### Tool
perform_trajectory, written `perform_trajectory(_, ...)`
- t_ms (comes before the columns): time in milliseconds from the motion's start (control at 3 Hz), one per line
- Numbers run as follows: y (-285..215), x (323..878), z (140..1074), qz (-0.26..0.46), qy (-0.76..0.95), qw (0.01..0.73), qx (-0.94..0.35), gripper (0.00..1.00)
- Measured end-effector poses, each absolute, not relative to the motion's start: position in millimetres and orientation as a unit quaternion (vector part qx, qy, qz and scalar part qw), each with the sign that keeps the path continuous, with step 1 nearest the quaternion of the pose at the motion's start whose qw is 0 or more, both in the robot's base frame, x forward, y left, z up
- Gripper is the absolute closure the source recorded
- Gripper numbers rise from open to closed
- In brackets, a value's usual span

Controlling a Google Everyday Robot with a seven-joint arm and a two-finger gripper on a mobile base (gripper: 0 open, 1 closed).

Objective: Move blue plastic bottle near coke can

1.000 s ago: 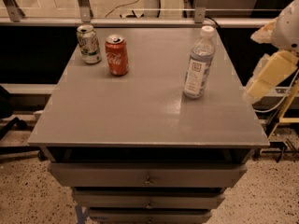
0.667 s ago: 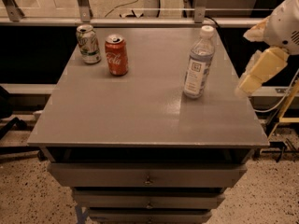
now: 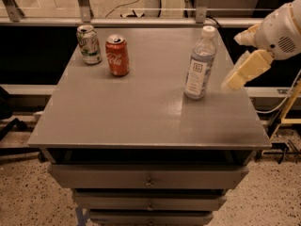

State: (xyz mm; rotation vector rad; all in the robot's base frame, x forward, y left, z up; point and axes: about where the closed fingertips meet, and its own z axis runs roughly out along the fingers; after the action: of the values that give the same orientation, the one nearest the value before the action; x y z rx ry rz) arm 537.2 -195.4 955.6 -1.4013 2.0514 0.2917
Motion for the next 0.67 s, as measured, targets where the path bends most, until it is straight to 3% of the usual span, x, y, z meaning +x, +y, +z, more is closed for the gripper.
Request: perform_trajectory(667,-182,569,952,0.172,0.753,0.387,-0.504,0.00)
